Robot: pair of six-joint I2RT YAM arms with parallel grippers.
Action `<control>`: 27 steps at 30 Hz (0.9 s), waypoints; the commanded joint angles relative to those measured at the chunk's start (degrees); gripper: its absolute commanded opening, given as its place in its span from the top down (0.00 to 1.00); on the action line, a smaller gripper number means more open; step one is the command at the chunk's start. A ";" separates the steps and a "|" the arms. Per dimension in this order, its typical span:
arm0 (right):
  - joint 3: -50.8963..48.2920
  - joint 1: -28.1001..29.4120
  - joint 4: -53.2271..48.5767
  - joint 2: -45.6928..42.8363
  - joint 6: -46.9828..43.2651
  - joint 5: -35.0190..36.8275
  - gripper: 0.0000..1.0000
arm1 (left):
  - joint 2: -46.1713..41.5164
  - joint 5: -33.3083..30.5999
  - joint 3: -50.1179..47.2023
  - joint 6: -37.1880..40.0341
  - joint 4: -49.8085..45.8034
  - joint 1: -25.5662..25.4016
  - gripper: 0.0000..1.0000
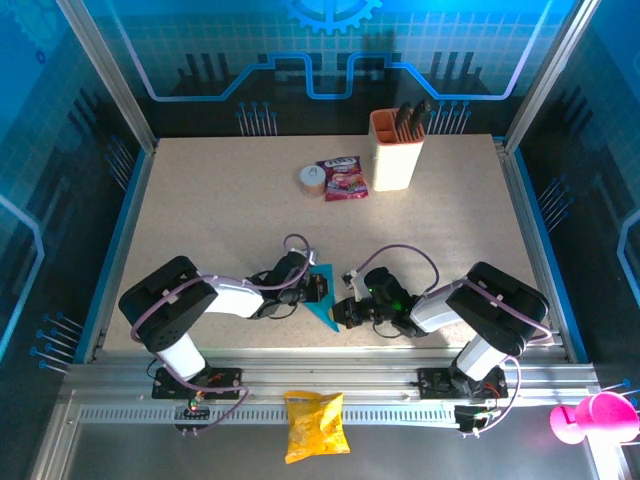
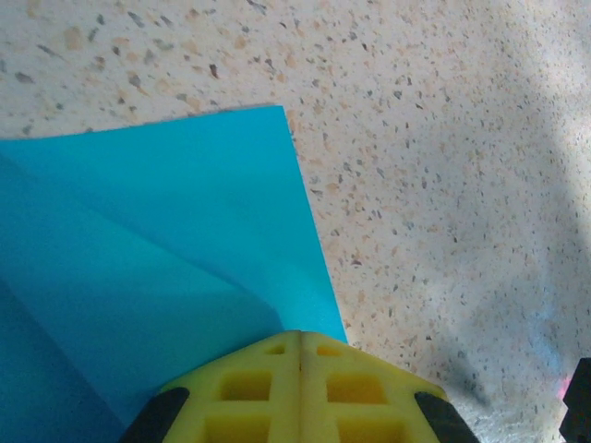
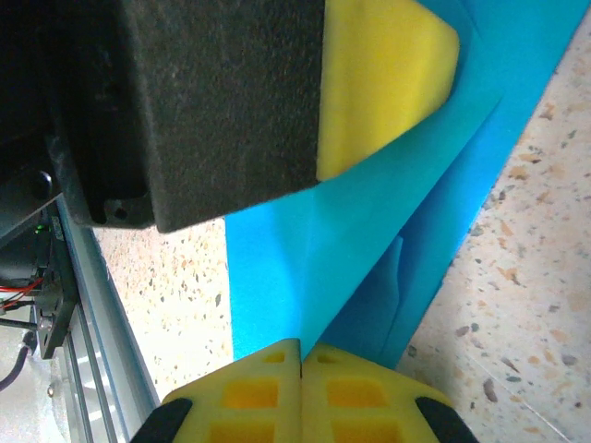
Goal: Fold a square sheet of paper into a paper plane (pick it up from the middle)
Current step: Fourth fold the wing at the center of the table.
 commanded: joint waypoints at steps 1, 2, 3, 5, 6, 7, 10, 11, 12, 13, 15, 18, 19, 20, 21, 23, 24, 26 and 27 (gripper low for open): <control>-1.96 0.77 -9.52 4.30 -0.63 1.27 1.00 | -0.90 -1.43 1.37 2.66 -1.05 1.72 1.00; -1.98 0.76 -9.48 4.33 -0.60 1.35 1.00 | -1.50 -1.54 1.54 2.83 -1.58 1.87 1.00; -2.06 0.76 -9.35 4.35 -0.63 1.36 1.00 | -2.01 -1.50 1.94 3.01 -2.19 2.13 1.00; -2.01 0.76 -9.21 4.46 -0.64 1.36 1.00 | -2.57 -1.59 2.51 3.50 -3.11 2.48 1.00; -2.13 0.76 -9.04 4.53 -0.63 1.27 1.00 | -2.65 -1.56 2.87 3.79 -3.55 2.75 1.00; -2.08 0.76 -8.90 4.59 -0.64 1.25 1.00 | -2.54 -1.41 3.16 4.10 -3.90 2.84 1.00; -2.16 0.76 -8.44 4.95 -0.46 1.27 1.00 | -1.78 -1.15 3.82 4.53 -4.47 3.02 1.00; -2.24 0.75 -8.25 5.03 -0.41 1.18 1.00 | -1.45 -1.19 3.95 4.59 -4.45 3.01 1.00; -2.18 0.76 -8.15 5.14 -0.38 1.16 1.00 | -1.08 -1.06 4.00 4.61 -4.40 3.02 1.00; -2.17 0.76 -8.00 5.28 -0.38 1.10 1.00 | -0.81 -1.17 4.05 4.66 -4.38 3.01 1.00; -2.06 0.76 -7.80 5.30 -0.22 0.84 1.00 | -0.17 -1.40 3.93 4.67 -4.29 3.03 1.00; -1.89 0.76 -8.08 5.14 -0.39 0.66 1.00 | 0.70 -1.72 3.79 4.79 -4.19 3.06 1.00; -1.81 0.76 -8.21 5.00 -0.47 0.59 1.00 | 1.00 -1.97 3.60 4.78 -4.12 3.01 1.00; -1.71 0.76 -8.37 4.88 -0.55 0.55 1.00 | 1.25 -2.30 3.37 4.73 -3.98 3.01 1.00; -1.60 0.76 -8.68 4.56 -0.60 0.57 1.00 | 1.48 -2.61 3.19 4.73 -3.90 3.08 1.00; -1.54 0.76 -9.32 4.03 -0.73 0.65 1.00 | 1.96 -3.17 2.89 4.67 -3.91 3.02 1.00; -1.42 0.76 -9.79 3.61 -0.82 0.70 1.00 | 2.21 -3.39 2.75 4.78 -3.85 3.03 1.00; -1.41 0.76 -10.56 2.80 -0.97 0.78 0.99 | 2.39 -3.88 2.36 4.61 -3.99 3.04 1.00; -1.52 0.76 -11.08 2.19 -1.05 0.63 0.97 | 2.48 -4.06 1.96 4.53 -3.76 3.04 1.00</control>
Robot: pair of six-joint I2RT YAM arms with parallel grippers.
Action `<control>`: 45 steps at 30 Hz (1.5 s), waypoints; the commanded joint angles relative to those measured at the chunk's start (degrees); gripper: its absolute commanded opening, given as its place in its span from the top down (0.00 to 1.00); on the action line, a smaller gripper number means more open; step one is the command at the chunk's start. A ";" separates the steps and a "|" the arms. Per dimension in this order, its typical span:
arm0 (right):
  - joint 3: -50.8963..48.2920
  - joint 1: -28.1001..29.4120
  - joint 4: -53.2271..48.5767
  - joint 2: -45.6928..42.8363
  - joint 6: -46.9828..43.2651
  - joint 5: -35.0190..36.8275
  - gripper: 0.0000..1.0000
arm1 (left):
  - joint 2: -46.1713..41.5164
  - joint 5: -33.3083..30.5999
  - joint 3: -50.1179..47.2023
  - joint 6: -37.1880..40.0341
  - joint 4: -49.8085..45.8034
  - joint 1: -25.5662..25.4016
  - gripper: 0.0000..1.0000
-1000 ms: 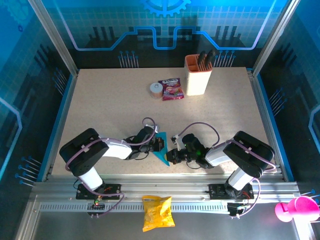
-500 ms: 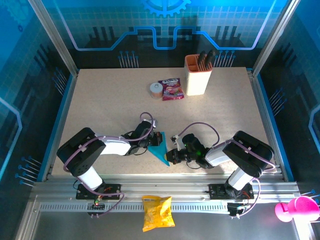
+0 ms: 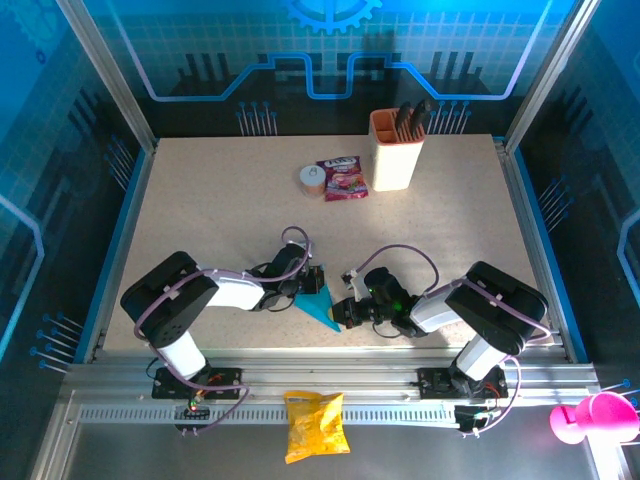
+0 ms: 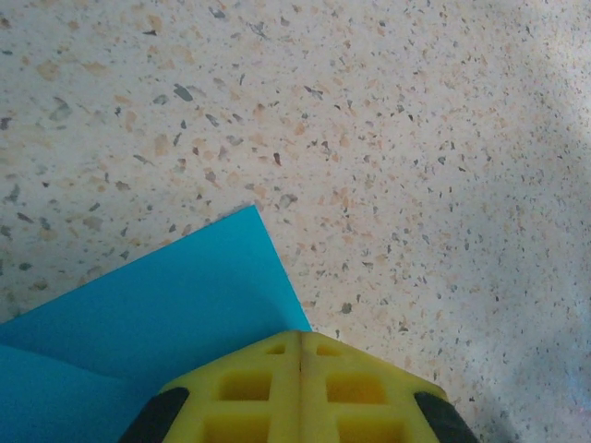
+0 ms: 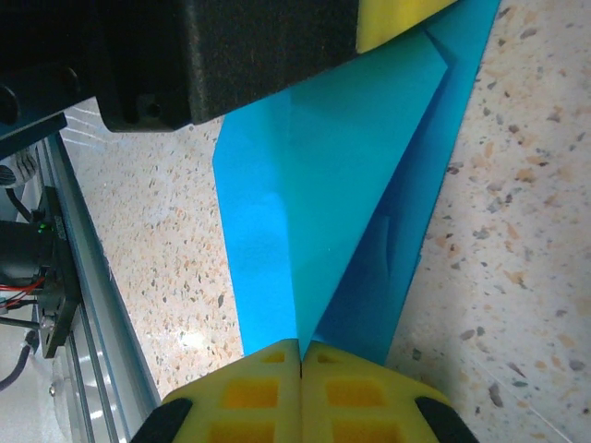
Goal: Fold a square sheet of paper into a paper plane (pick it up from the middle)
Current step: Fourth fold the wing at the center of the table.
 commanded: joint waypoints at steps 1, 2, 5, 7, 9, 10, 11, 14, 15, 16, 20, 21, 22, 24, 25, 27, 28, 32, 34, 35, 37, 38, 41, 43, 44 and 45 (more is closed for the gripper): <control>-1.47 0.83 -12.02 1.77 -1.21 1.05 0.94 | 1.19 -2.63 -1.13 1.54 -0.74 0.30 1.00; -1.57 0.78 -12.52 1.14 -1.26 1.14 0.90 | 1.18 -2.81 -1.36 1.49 -0.74 0.33 1.00; -1.65 0.78 -14.76 -1.53 -1.58 1.50 0.78 | 1.09 -3.09 -2.29 1.18 -0.35 0.35 1.00; -1.44 0.79 -17.23 -4.36 -1.81 1.78 0.73 | 1.07 -3.09 -2.78 0.97 0.02 0.29 1.00; -1.24 0.74 -20.69 -8.44 -2.07 3.03 0.71 | 1.16 -3.00 -3.09 0.96 0.27 0.28 1.00; -0.93 0.78 -22.81 -10.67 -2.36 3.99 0.70 | 1.20 -3.04 -3.21 0.95 0.31 0.28 1.00; -0.46 0.78 -25.80 -12.89 -2.68 5.19 0.70 | 1.16 -3.08 -3.42 0.95 0.39 0.28 1.00; 0.57 0.70 -33.16 -20.04 -3.78 8.04 0.70 | 1.16 -3.07 -3.67 0.81 0.66 0.28 1.00; 0.94 0.62 -34.69 -21.92 -4.13 8.41 0.70 | 1.18 -3.09 -3.78 0.76 0.79 0.26 1.00; 1.51 0.61 -36.07 -23.34 -4.50 8.49 0.71 | 1.25 -3.09 -3.75 0.81 0.83 0.28 1.00; 5.48 1.11 -38.63 -24.43 -5.53 6.99 0.76 | 1.65 -2.85 -3.66 0.79 1.00 0.28 1.00; 6.49 1.46 -38.52 -23.63 -5.71 6.79 0.78 | 1.73 -2.76 -3.72 0.74 1.05 0.28 1.00; 7.59 1.90 -38.28 -22.41 -5.78 6.64 0.80 | 1.88 -2.74 -3.59 0.78 1.06 0.28 1.00; 9.71 3.23 -37.01 -19.53 -5.80 6.41 0.83 | 2.04 -2.66 -3.51 0.61 1.10 0.28 1.00; 10.83 3.86 -36.43 -17.95 -5.85 6.33 0.85 | 2.13 -2.65 -3.49 0.58 1.19 0.28 1.00; 13.13 5.06 -35.11 -14.59 -5.76 6.28 0.86 | 2.31 -2.69 -3.48 0.59 1.07 0.33 1.00; 14.18 5.47 -34.51 -13.10 -5.76 6.08 0.87 | 2.40 -2.65 -3.40 0.58 0.97 0.28 1.00; 17.95 6.80 -32.69 -7.08 -5.95 5.84 0.89 | 2.52 -2.65 -3.23 0.61 0.56 0.28 1.00; 18.64 6.80 -31.14 -4.64 -5.56 5.79 0.89 | 2.40 -2.48 -3.17 0.69 0.31 0.30 1.00; 19.01 6.65 -30.56 -3.50 -5.54 5.72 0.90 | 2.31 -2.40 -3.21 0.67 0.23 0.31 1.00; 19.39 6.26 -29.34 -1.74 -5.42 5.79 0.90 | 2.08 -2.47 -3.28 0.86 0.02 0.28 1.00; 19.72 5.97 -28.94 -0.92 -5.26 5.61 0.90 | 2.05 -2.58 -3.29 0.81 -0.12 0.28 1.00; 19.76 5.19 -27.92 1.01 -5.06 5.53 0.91 | 2.18 -2.56 -3.30 1.02 -0.39 0.28 1.00; 19.08 4.67 -27.10 1.83 -4.81 5.05 0.92 | 2.21 -2.66 -3.25 0.99 -0.39 0.28 1.00; 18.60 4.55 -26.75 1.97 -4.66 4.98 0.92 | 2.30 -2.74 -3.31 0.95 -0.39 0.28 1.00; 17.99 4.34 -26.42 2.00 -4.69 5.00 0.93 | 2.44 -2.69 -3.42 0.91 -0.35 0.28 1.00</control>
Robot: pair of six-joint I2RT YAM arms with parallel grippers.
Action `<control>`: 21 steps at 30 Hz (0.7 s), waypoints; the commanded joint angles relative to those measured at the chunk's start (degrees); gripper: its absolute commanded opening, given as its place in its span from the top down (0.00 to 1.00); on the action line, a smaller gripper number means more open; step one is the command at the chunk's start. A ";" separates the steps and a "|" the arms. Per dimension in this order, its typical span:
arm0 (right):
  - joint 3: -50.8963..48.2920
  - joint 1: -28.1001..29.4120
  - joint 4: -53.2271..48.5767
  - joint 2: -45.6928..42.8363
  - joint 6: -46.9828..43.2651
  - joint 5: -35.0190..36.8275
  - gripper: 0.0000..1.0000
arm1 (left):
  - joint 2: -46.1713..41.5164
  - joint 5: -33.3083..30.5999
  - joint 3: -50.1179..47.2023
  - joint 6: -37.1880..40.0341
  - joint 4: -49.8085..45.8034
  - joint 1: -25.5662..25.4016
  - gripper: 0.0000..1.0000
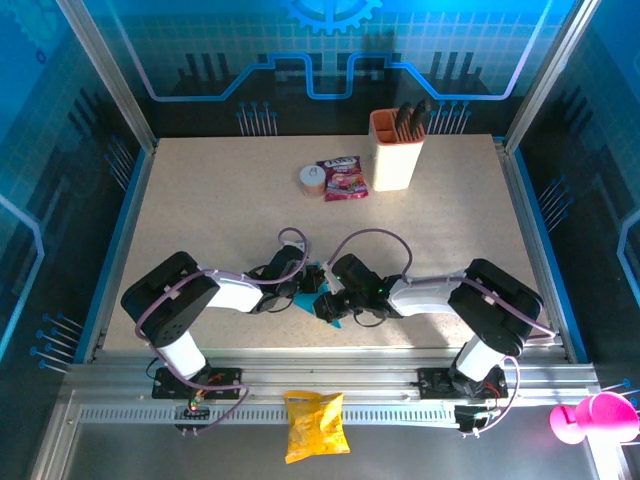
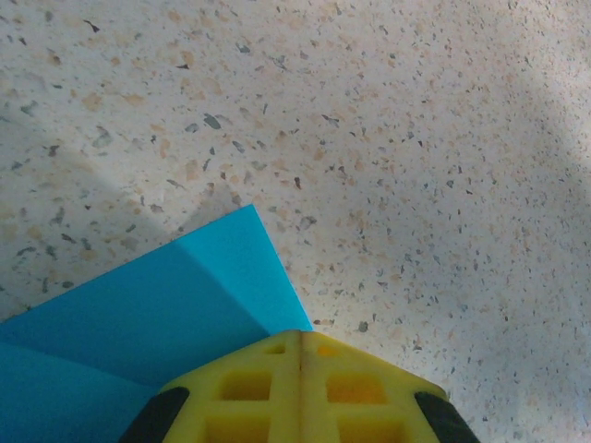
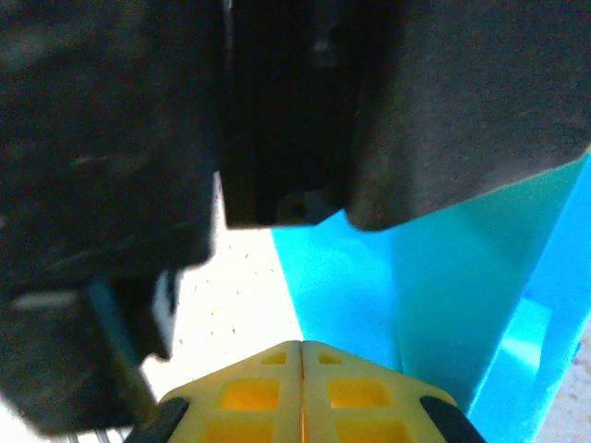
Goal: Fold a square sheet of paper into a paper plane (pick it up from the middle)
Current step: Fourth fold the wing at the center of the table.
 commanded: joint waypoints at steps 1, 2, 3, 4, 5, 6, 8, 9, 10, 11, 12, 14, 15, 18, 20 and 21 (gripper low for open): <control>-1.12 -0.98 1.85 1.16 0.32 -0.74 0.93 | 2.25 -0.95 -1.41 1.13 -4.66 0.13 1.00; -1.66 -1.08 2.09 1.10 0.46 -0.83 0.93 | 2.37 -1.07 -1.49 1.13 -4.66 0.13 1.00; -2.15 -1.16 2.26 0.95 0.50 -0.83 0.93 | 2.33 -1.10 -1.55 1.06 -4.73 0.13 1.00; -2.67 -1.25 2.47 0.80 0.58 -0.77 0.93 | 2.39 -1.15 -1.63 1.14 -4.74 0.09 1.00; -3.16 -1.32 2.66 0.75 0.70 -0.75 0.93 | 2.48 -1.27 -1.58 1.28 -4.79 0.13 1.00; -3.68 -1.39 2.88 0.66 0.76 -0.72 0.93 | 2.50 -1.37 -1.58 1.41 -4.89 0.14 1.00; -4.56 -1.60 3.26 0.36 0.93 -0.83 0.93 | 2.81 -1.47 -1.56 1.48 -4.92 0.17 1.00; -5.02 -1.73 3.28 0.19 1.02 -0.83 0.93 | 2.95 -1.42 -1.64 1.53 -4.96 0.13 1.00; -5.46 -1.78 3.24 0.07 1.02 -0.94 0.94 | 3.10 -1.52 -1.49 1.52 -5.05 0.13 1.00; -5.85 -1.87 3.27 -0.14 1.12 -1.00 0.94 | 3.12 -1.56 -1.59 1.55 -5.05 0.15 1.00; -6.34 -2.02 3.26 -0.36 1.20 -1.14 0.94 | 3.20 -1.70 -1.62 1.57 -5.09 0.14 1.00; -7.37 -2.30 5.33 -0.69 1.58 -1.59 0.94 | 3.21 -1.75 -1.70 1.54 -5.08 0.13 1.00; -7.91 -2.56 6.17 -0.75 1.94 -2.09 0.94 | 3.21 -1.74 -1.71 1.57 -5.13 0.15 1.00; -8.99 -2.79 8.78 -1.42 2.76 -4.38 0.94 | 2.95 -1.75 -1.71 1.51 -5.27 0.13 1.00; -9.04 -2.84 10.01 -2.78 3.50 -6.34 0.93 | 2.68 -1.90 -1.72 1.56 -5.40 0.14 1.00; -9.10 -2.83 10.21 -4.01 3.81 -6.90 0.92 | 2.51 -1.91 -1.81 1.59 -5.49 0.15 1.00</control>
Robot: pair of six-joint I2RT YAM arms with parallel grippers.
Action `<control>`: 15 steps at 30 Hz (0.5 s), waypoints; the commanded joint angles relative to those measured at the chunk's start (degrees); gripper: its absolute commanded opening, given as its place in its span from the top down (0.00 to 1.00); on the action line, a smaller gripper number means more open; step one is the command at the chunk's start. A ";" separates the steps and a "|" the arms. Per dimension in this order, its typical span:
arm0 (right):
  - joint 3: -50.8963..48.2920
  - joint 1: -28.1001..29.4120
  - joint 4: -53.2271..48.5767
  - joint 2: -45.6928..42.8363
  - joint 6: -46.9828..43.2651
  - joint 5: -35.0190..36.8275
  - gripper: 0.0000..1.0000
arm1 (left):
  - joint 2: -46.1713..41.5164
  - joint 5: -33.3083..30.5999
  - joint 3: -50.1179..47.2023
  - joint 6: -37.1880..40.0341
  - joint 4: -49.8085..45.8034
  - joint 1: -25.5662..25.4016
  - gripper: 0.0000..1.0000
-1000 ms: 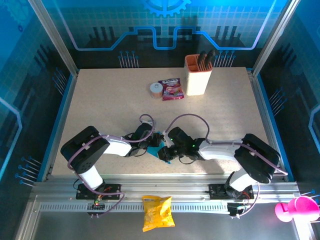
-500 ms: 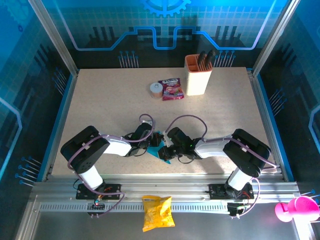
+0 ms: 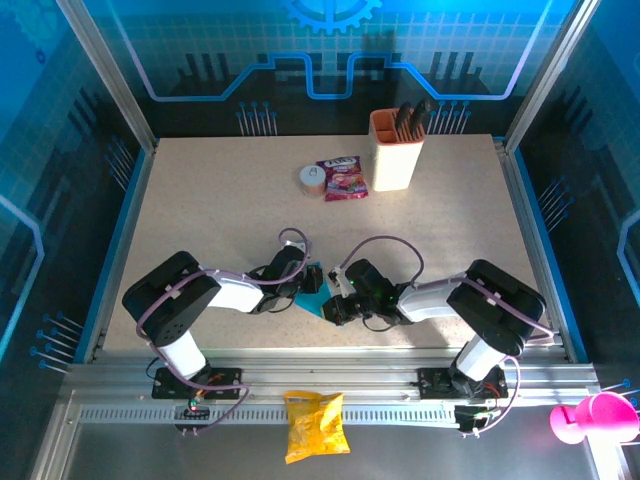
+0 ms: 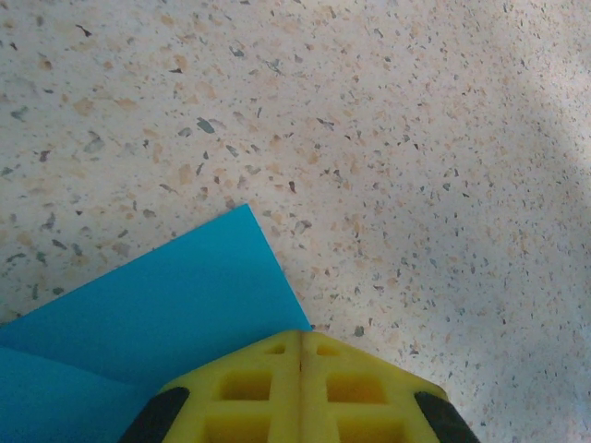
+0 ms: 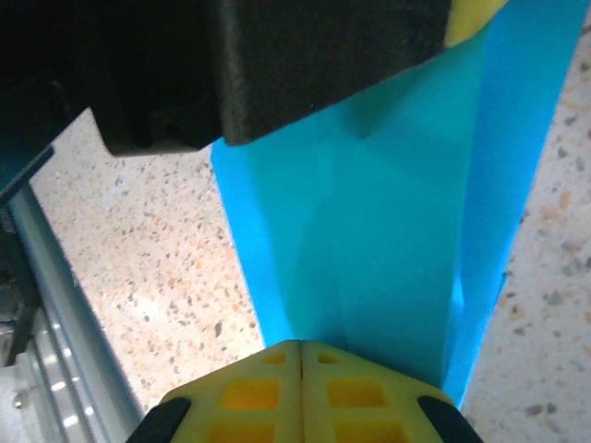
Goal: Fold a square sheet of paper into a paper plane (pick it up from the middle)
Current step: Fourth fold the wing at the center of the table.
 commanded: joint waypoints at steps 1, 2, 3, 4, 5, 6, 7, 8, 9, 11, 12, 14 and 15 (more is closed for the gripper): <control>-1.07 -0.26 0.69 -4.18 1.81 -3.86 0.92 | 1.96 -1.65 -1.79 1.46 -6.45 0.17 1.00; -1.13 -0.33 0.27 -5.64 1.89 -3.69 0.91 | 1.96 -1.65 -1.82 1.51 -6.43 0.17 1.00; -0.99 -0.34 -0.55 -6.97 1.89 -3.40 0.91 | 1.95 -1.69 -1.90 1.46 -6.39 0.17 1.00; -0.70 -0.34 -1.38 -7.95 1.76 -3.39 0.91 | 2.04 -1.65 -2.03 1.51 -6.31 0.18 1.00; -0.27 -0.34 -2.26 -8.58 1.42 -3.38 0.91 | 2.13 -1.65 -2.07 1.46 -6.24 0.18 1.00; 0.33 -0.33 -3.32 -8.99 1.05 -3.29 0.91 | 2.29 -1.55 -2.00 1.48 -6.19 0.22 1.00; 0.72 -0.34 -3.96 -9.06 0.71 -3.32 0.91 | 2.31 -1.58 -2.00 1.50 -6.15 0.20 1.00; 1.01 -0.41 -4.20 -8.84 0.49 -3.37 0.91 | 2.32 -1.56 -2.11 1.50 -6.08 0.17 1.00; 1.17 -0.50 -4.04 -8.42 0.42 -3.64 0.91 | 2.30 -1.57 -2.16 1.57 -6.12 0.20 1.00; 1.46 -0.87 -3.06 -6.99 0.47 -4.37 0.92 | 2.36 -1.55 -2.05 1.67 -6.12 0.18 1.00; 1.55 -1.11 -2.06 -6.16 0.72 -5.03 0.92 | 2.31 -1.56 -2.04 1.68 -6.12 0.17 1.00; 1.56 -1.52 -0.18 -4.33 1.12 -5.84 0.92 | 2.29 -1.56 -2.12 1.68 -6.11 0.17 1.00; 1.35 -1.84 1.25 -3.24 1.57 -6.48 0.92 | 2.22 -1.52 -2.07 1.64 -6.12 0.17 1.00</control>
